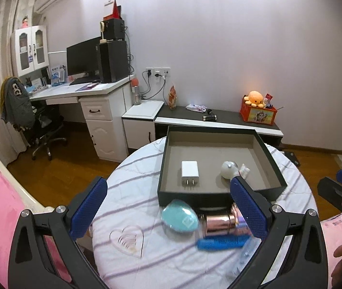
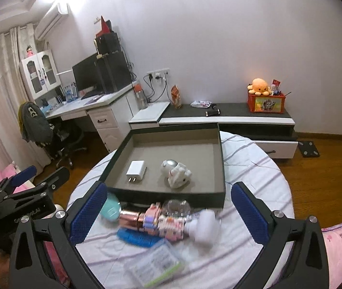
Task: Organize rigid objects
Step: 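Raise both open tools away from the black tray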
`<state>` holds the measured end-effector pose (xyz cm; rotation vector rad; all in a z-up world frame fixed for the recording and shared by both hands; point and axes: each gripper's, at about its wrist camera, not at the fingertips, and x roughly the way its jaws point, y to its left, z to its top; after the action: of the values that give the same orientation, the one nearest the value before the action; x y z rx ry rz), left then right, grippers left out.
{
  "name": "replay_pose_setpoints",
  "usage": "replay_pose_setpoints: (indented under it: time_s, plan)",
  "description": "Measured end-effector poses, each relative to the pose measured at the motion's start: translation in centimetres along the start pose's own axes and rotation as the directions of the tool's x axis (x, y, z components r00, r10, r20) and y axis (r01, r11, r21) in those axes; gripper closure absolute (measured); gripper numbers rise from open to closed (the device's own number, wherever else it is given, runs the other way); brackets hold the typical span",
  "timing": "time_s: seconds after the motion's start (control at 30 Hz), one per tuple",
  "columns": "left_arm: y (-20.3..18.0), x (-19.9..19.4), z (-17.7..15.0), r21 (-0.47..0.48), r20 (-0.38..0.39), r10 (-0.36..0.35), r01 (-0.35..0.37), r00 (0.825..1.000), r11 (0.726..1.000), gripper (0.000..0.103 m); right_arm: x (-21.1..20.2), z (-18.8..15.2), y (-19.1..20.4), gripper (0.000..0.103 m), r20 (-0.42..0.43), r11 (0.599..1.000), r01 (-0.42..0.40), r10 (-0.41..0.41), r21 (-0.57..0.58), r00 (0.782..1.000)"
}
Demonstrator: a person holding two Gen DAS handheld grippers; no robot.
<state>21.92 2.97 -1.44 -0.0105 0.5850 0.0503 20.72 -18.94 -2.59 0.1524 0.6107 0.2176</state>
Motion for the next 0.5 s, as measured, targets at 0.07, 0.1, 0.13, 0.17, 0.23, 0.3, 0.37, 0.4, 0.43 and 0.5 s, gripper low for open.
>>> replay_pose_setpoints:
  time_s: [0.07, 0.1, 0.13, 0.17, 0.23, 0.3, 0.37, 0.4, 0.43, 0.5]
  plan:
    - [0.3, -1.5, -0.7, -0.011, 0.004, 0.001, -0.001, 1.000, 1.000, 0.000, -1.4, -0.8, 0.3, 0.000, 0.015, 1.000, 0.008, -0.008, -0.001, 1.000]
    - [0.2, -2.0, -1.0, -0.016, 0.006, 0.003, -0.003, 1.000, 1.000, 0.000, -2.2, -1.2, 0.3, 0.000, 0.025, 1.000, 0.011, -0.011, -0.001, 1.000]
    - [0.4, -2.7, -1.4, -0.020, 0.008, 0.005, -0.005, 1.000, 1.000, 0.000, -3.0, -1.6, 0.5, 0.000, 0.033, 1.000, 0.015, -0.015, 0.000, 0.999]
    - [0.5, -3.4, -1.9, -0.022, 0.009, 0.006, -0.006, 1.000, 1.000, 0.000, -3.5, -1.9, 0.6, 0.000, 0.038, 1.000, 0.019, -0.019, 0.001, 0.999]
    - [0.7, -4.5, -2.7, -0.026, 0.014, 0.012, -0.012, 1.000, 1.000, 0.000, -4.8, -2.9, 0.8, 0.000, 0.049, 1.000, 0.027, -0.027, 0.002, 0.998]
    - [0.7, -5.5, -3.5, -0.027, 0.018, 0.019, -0.018, 1.000, 0.999, 0.000, -5.4, -3.7, 1.0, 0.000, 0.047, 0.999, 0.031, -0.030, -0.008, 0.998]
    - [0.9, -6.1, -4.3, -0.033, 0.012, 0.018, -0.018, 1.000, 0.999, 0.000, -5.8, -4.4, 1.0, 0.000, 0.039, 0.999, 0.038, -0.037, -0.013, 0.999]
    - [1.0, -6.3, -4.5, -0.035, 0.010, 0.017, -0.017, 1.000, 0.999, 0.000, -5.9, -4.7, 0.9, 0.000, 0.035, 0.999, 0.039, -0.039, -0.010, 0.999]
    - [1.1, -6.5, -4.8, -0.039, 0.006, 0.015, -0.015, 1.000, 0.999, 0.000, -6.0, -4.9, 0.9, 0.000, 0.030, 0.999, 0.036, -0.035, -0.008, 0.999]
    - [1.2, -6.6, -5.3, -0.039, -0.004, 0.012, -0.012, 1.000, 0.999, 0.000, -6.2, -5.4, 1.1, 0.000, 0.025, 0.999, 0.036, -0.035, -0.009, 0.999]
